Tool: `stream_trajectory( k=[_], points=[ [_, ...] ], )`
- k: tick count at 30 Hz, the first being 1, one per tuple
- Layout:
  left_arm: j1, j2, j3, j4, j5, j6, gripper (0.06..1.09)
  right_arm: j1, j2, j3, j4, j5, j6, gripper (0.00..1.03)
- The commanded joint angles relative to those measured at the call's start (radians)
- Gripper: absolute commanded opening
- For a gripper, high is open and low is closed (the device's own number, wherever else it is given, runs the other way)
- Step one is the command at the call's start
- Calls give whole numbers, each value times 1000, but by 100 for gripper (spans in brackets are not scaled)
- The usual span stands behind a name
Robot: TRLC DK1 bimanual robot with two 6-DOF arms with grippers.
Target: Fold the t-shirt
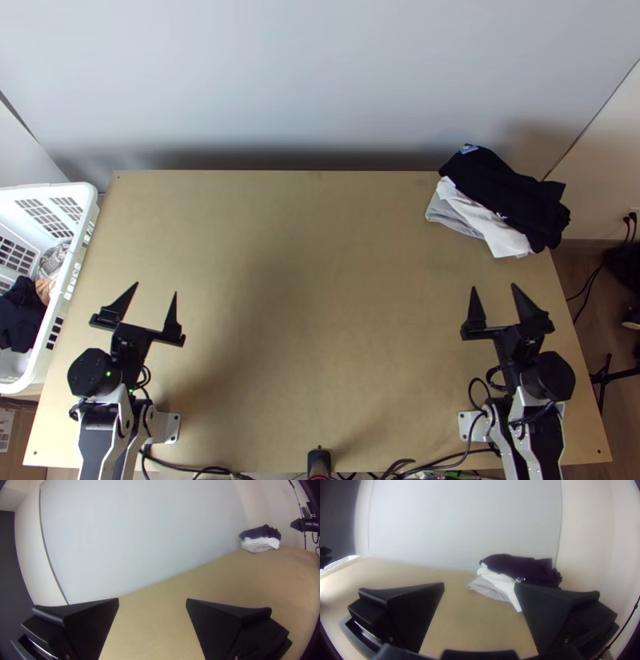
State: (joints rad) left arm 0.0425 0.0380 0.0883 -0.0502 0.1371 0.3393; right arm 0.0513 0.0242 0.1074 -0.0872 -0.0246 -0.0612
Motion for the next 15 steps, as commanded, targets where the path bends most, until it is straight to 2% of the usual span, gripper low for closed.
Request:
stream_trajectory(
  k=[1, 8, 12, 15],
  points=[
    [-4, -36, -13, -112, 70, 49, 104, 48, -23, -12, -148, 2, -19, 98],
    [-6, -38, -12, -227, 133, 121, 104, 48, -24, -12, -146, 2, -15, 98],
    [-6, -32, -10, -240, 148, 124, 104, 27, -23, -12, -144, 3, -32, 98],
    [-7, -13, -9, -254, 202, 135, 104, -5, -24, -12, -144, 3, -34, 98]
  ],
)
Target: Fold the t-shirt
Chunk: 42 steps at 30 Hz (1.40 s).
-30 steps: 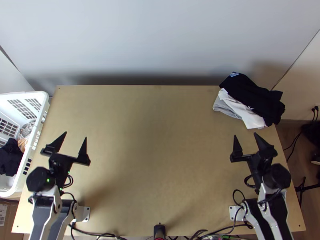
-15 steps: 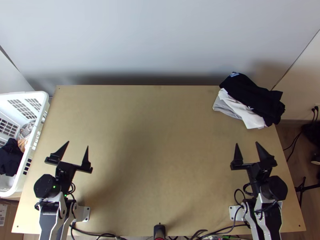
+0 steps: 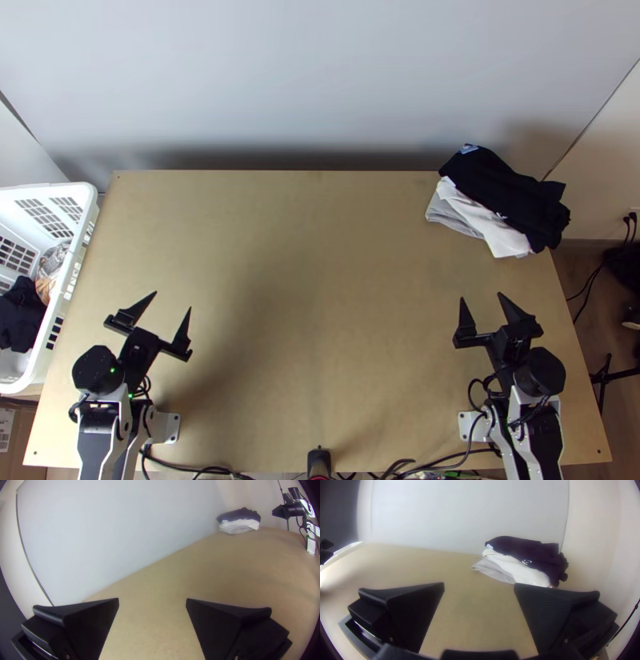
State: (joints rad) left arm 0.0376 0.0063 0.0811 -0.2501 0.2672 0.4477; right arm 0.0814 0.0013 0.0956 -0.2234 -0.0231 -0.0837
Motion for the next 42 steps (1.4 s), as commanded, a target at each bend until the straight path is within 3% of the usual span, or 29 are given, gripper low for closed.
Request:
stream_trajectory(
  k=[1, 13, 16, 19, 22, 28, 33, 42],
  points=[
    [-7, 26, -1, -57, 86, 28, 104, -37, -1, 0, -8, 2, -11, 98],
    [-8, -6, 2, -78, 106, 57, 104, -35, -1, 0, -8, 2, -11, 98],
    [51, -9, 0, -46, 96, -24, 104, -35, -1, 0, -8, 2, -11, 98],
    [127, -8, -4, 12, 96, -239, 104, -35, -1, 0, -8, 2, -11, 98],
    [134, -3, -6, 21, 95, -280, 104, -35, -1, 0, -8, 2, -11, 98],
    [189, -6, -4, 6, 96, -199, 104, -35, -1, 0, -8, 2, -11, 98],
    [189, -6, -3, -38, 96, -27, 104, -35, -1, 0, -8, 2, -11, 98],
    [189, -6, -3, -38, 96, -26, 104, -35, -1, 0, -8, 2, -11, 98]
  ],
)
